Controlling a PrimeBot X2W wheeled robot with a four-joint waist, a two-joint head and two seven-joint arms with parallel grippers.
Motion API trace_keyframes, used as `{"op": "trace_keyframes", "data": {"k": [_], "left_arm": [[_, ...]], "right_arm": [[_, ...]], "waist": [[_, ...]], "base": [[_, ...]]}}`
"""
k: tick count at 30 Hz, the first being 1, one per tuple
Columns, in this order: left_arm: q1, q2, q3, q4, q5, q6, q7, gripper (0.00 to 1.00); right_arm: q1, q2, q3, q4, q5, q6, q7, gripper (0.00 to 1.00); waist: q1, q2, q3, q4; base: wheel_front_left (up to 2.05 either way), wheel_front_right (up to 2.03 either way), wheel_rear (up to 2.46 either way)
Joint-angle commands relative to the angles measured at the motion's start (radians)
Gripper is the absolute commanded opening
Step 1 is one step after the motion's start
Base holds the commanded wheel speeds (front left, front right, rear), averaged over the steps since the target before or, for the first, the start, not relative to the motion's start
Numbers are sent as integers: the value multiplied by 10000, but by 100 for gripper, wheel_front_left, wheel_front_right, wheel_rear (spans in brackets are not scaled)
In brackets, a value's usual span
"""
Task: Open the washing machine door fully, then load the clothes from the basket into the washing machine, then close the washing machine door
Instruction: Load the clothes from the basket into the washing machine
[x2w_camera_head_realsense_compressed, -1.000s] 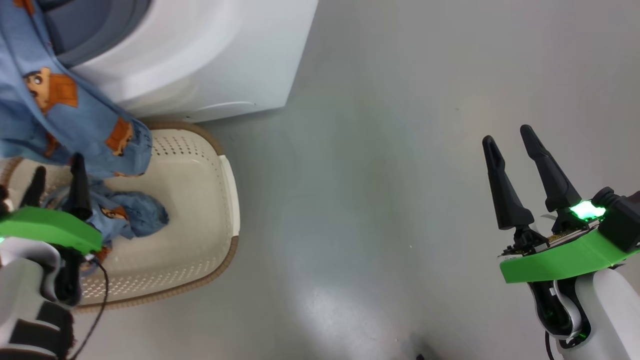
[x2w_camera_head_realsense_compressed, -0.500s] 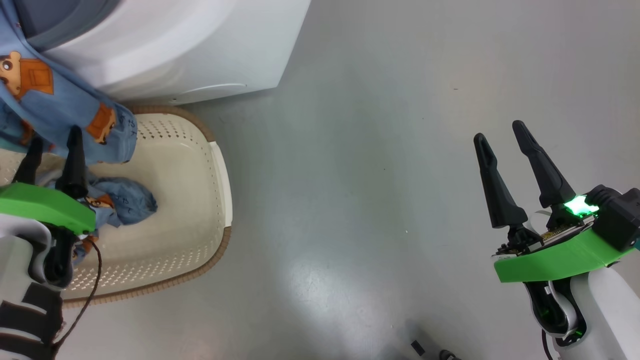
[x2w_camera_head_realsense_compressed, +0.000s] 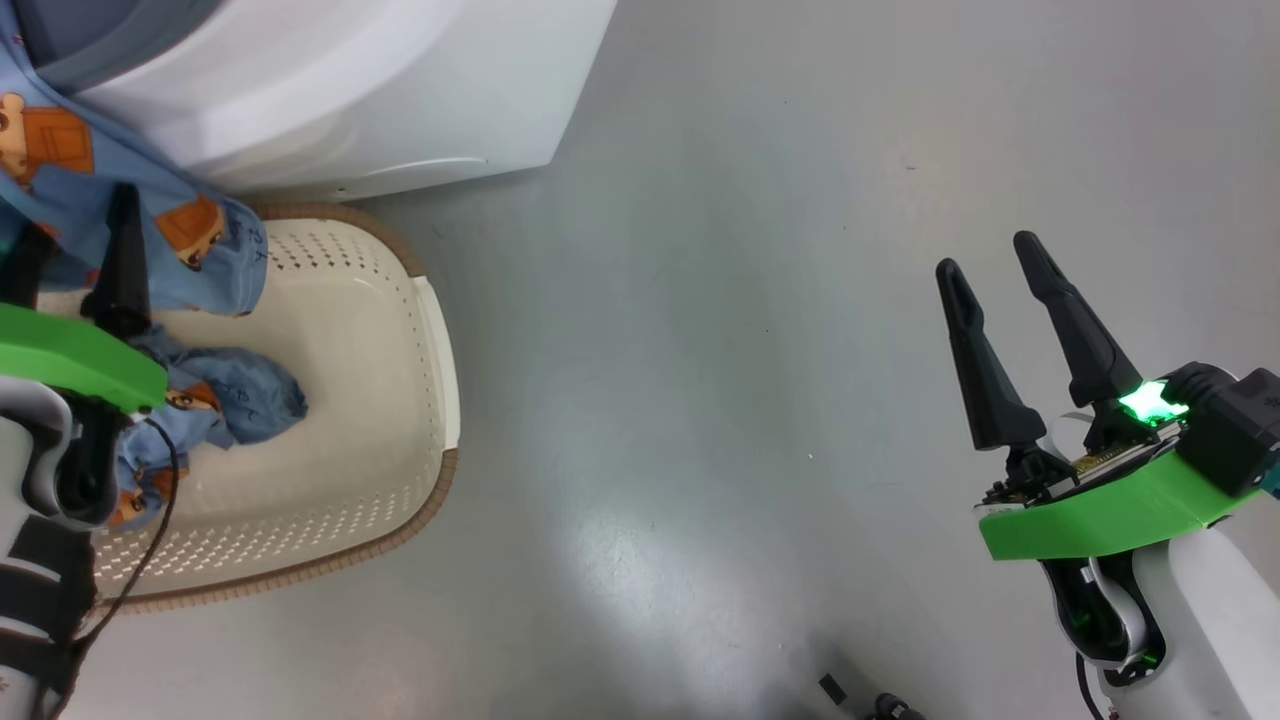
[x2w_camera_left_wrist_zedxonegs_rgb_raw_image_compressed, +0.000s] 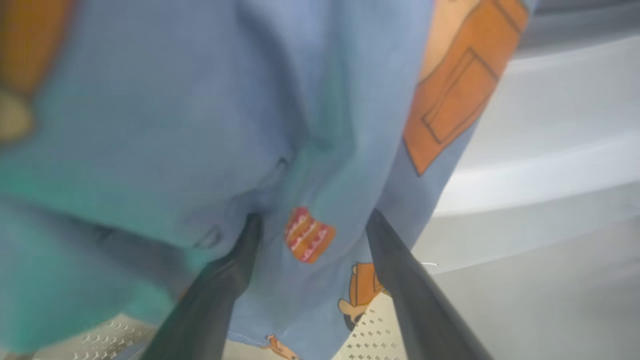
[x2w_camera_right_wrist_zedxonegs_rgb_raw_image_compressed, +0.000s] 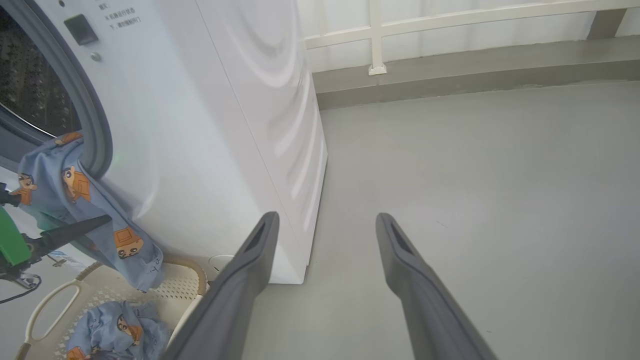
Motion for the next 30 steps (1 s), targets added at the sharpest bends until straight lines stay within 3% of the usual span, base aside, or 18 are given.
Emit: {"op": "trace_keyframes", "data": {"k": [1,3,5,6,8,16,22,30], "left_arm": [[-158,498,188,-184,-94,-21,-64,100],[-215,529,130,-200,-112,-21,-64,95],[-241,550,74,-234,-144,-21,-64,46],[-255,566,50,-262,-152,-21,-64,35],[-286,595,47,-301,-175,-21,-64,0],[-206,639,369,-329,-46,-21,-64,0],[31,298,2276,-277,441,-21,-64,0],[818,-483,4107,-1255,2147,-21,-65,0]], "right_arm": [[119,-163,199,-237,-58,54,-90,100],[110,-146,216,-234,-60,54,-90,100],[103,-128,232,-232,-64,54,-90,100],[100,-121,235,-231,-66,54,-90,100],[93,-103,222,-233,-71,54,-90,100],[69,-7,133,-226,-94,54,-90,100],[22,88,35,-211,-91,54,-90,100],[-8,182,-3,-154,-64,54,-90,100]], "waist": [[-1,0,3,-17],[-1,0,4,-42],[-1,0,-2,-62],[-1,0,0,-68],[-1,0,10,-72],[-1,0,-21,11],[-1,0,-166,219],[-1,0,-529,448]], "base": [[0,0,0],[0,0,0],[0,0,0],[0,0,0],[0,0,0],[0,0,0],[0,0,0],[0,0,0]]}}
